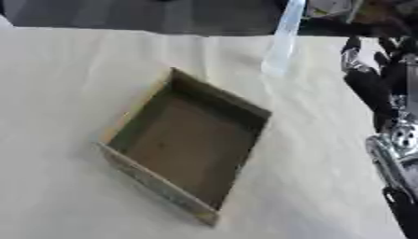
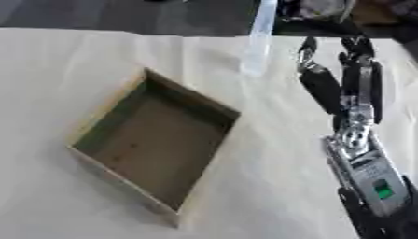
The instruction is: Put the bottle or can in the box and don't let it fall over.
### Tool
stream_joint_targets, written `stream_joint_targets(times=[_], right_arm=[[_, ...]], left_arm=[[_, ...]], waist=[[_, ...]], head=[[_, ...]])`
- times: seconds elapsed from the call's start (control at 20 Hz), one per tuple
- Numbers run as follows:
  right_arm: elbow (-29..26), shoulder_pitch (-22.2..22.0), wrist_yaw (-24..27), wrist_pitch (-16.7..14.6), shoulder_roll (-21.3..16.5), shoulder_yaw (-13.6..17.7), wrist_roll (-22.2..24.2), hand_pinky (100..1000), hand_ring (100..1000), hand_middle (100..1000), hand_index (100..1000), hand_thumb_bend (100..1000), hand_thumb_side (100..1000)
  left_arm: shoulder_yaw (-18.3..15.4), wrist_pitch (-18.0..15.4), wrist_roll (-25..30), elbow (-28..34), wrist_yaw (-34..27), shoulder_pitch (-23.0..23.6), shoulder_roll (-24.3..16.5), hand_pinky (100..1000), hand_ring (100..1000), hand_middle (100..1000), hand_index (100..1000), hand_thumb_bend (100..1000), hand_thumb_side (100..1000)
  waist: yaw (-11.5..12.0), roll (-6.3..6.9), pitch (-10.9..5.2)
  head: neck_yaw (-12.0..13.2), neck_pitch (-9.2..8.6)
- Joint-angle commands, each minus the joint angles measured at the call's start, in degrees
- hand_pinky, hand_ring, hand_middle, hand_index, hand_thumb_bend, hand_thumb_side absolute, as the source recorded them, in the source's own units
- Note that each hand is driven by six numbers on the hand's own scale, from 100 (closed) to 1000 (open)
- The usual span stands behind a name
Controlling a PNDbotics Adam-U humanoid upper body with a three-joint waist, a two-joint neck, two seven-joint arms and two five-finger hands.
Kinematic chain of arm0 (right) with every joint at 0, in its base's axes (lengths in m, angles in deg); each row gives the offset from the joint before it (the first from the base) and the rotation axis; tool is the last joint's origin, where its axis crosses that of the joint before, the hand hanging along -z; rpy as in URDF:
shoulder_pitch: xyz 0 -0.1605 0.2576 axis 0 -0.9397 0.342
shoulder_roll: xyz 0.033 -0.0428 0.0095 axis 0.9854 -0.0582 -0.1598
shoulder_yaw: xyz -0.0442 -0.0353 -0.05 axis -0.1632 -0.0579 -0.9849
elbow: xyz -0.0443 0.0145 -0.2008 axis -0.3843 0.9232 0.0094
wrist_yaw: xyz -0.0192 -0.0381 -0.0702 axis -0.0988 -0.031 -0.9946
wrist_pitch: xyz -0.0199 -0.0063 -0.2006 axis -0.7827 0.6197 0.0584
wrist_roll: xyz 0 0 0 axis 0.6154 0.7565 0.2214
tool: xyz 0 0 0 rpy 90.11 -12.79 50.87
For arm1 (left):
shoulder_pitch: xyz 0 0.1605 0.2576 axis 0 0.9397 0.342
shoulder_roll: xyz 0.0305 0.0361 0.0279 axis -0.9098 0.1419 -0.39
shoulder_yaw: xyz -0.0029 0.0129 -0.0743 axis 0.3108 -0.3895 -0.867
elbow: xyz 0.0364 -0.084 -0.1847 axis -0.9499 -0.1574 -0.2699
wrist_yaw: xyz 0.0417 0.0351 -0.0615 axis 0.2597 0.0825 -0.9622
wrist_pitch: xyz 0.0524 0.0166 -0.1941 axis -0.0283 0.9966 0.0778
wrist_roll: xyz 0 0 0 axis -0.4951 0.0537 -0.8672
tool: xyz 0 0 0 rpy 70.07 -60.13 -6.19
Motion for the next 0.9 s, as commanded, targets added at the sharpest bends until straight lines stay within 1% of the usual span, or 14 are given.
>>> stream_joint_targets(times=[0.05, 0.45, 0.5, 0.6, 0.75, 0.9], right_arm=[[-1.4, 0.4, 0.2, -0.2, -1.4, 0.3, 0.0, 1000, 1000, 1000, 922, 164, 229], [-1.4, 0.5, -0.1, 0.4, -1.7, 0.2, 0.7, 1000, 1000, 1000, 927, 165, 242], [-1.4, 0.6, -0.2, 0.7, -1.8, 0.2, 1.0, 1000, 1000, 1000, 931, 177, 254], [-1.4, 0.8, -0.5, 1.5, -2.4, 0.0, 1.9, 1000, 1000, 1000, 940, 200, 272], [-1.4, 1.8, -1.1, 3.6, -4.7, -1.0, 4.1, 1000, 1000, 1000, 956, 233, 287], [-1.2, 3.0, -0.3, 6.3, -7.0, -1.7, 6.7, 1000, 1000, 1000, 986, 277, 264]], left_arm=[[-0.6, 0.0, 0.2, 0.7, 0.2, -0.7, -0.4, 1000, 857, 844, 799, 366, 595], [-0.7, -0.2, 0.2, 0.7, 0.5, -0.6, -0.6, 1000, 857, 844, 799, 365, 594], [-0.7, -0.2, 0.2, 0.7, 0.5, -0.6, -0.6, 1000, 856, 844, 799, 365, 594], [-0.7, -0.2, 0.2, 0.6, 0.5, -0.6, -0.7, 1000, 856, 844, 800, 365, 594], [-0.6, -0.2, 0.2, 0.6, 0.4, -0.7, -0.8, 1000, 856, 844, 800, 365, 593], [-0.6, -0.2, 0.3, 0.6, 0.4, -0.6, -0.8, 1000, 856, 844, 799, 365, 593]], waist=[[-0.1, 0.23, -0.42], [-0.2, 0.34, -0.25], [-0.2, 0.33, -0.26], [-0.2, 0.31, -0.28], [-0.1, 0.26, -0.39], [0.0, 0.23, -0.47]], head=[[-0.2, -0.83], [-0.2, -0.76], [-0.1, -0.74], [-0.2, -0.7], [-0.3, -0.59], [-0.4, -0.67]])
